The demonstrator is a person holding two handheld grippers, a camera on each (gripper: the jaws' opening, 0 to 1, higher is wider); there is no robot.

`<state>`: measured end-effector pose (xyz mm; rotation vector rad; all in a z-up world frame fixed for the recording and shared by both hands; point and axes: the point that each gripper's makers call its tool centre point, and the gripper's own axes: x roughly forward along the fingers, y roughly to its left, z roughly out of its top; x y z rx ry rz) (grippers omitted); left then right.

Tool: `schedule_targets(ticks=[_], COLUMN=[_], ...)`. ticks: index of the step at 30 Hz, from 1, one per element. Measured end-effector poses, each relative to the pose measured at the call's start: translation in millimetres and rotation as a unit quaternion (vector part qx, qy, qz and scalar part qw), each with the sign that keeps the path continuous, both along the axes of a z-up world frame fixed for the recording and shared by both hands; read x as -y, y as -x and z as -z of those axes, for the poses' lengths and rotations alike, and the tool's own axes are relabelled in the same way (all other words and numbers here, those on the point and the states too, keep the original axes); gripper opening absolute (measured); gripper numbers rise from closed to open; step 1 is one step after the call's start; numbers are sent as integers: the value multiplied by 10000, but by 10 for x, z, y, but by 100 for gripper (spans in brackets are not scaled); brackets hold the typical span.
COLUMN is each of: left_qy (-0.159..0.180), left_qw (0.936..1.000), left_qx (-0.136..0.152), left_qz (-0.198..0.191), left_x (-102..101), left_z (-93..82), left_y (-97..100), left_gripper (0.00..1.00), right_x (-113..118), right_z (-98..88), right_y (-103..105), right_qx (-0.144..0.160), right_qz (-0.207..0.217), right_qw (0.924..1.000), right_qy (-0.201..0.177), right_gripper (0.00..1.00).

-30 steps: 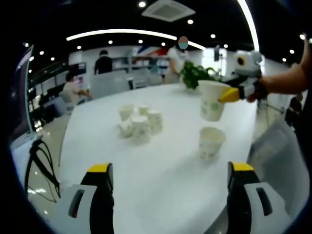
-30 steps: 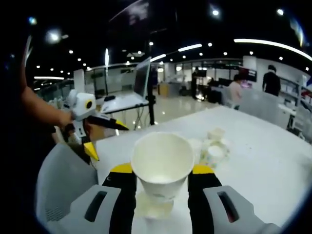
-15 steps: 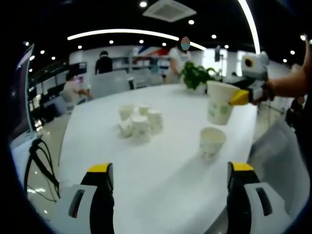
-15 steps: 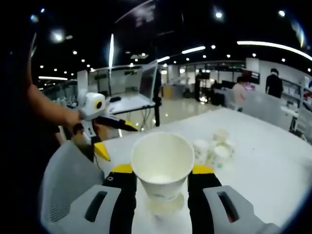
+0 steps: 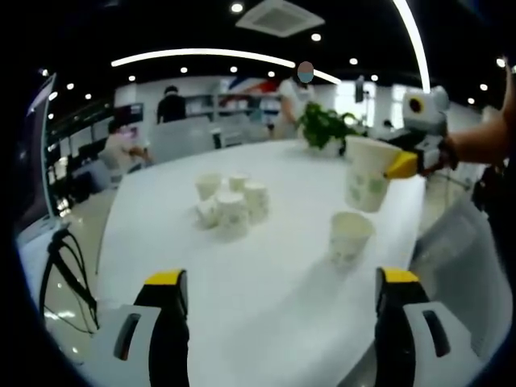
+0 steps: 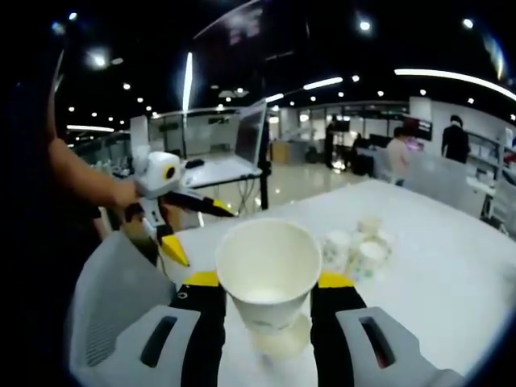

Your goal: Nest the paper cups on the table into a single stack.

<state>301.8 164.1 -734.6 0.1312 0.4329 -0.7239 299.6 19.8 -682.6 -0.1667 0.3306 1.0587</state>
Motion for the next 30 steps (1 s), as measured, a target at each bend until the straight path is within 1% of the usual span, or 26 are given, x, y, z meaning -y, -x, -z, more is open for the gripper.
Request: schedule_targets(ticks=[5,8,11,13,14,25,30], left_qy=[4,1,-1,-7,-10,-18,-22], left_qw=[10000,10000,10000,10000,10000,10000,10000], left_qx=[1,-5,-13,-13,-11,-34,-35], left_qz=[-12,-14,-22,-22,-24,-18,-16], left_x=[-7,-14,-22,-23,-23,-20,-20], left_z=[-4,-1,2,4,6,15,16], left_y=[2,1,-1,-3,-6,-17,-19], left_gripper=[96,96,96,96,96,96,96], right_x=[32,45,56,66,74,101,78], right_z=[102,130,166,195,216,420,501], right_y=[-18,-33,-52,-64,-71,-78,-88], right_qx=[-12,-6,79,37,68,-47,-11], right_qz=[36,64,77,95,110,161,134], right_qw=[10000,10000,9999,9999,9999,9998,9999], right_qy=[88,50,17,-46,-47,47,24], right_gripper=[38,38,38,38,38,39,38])
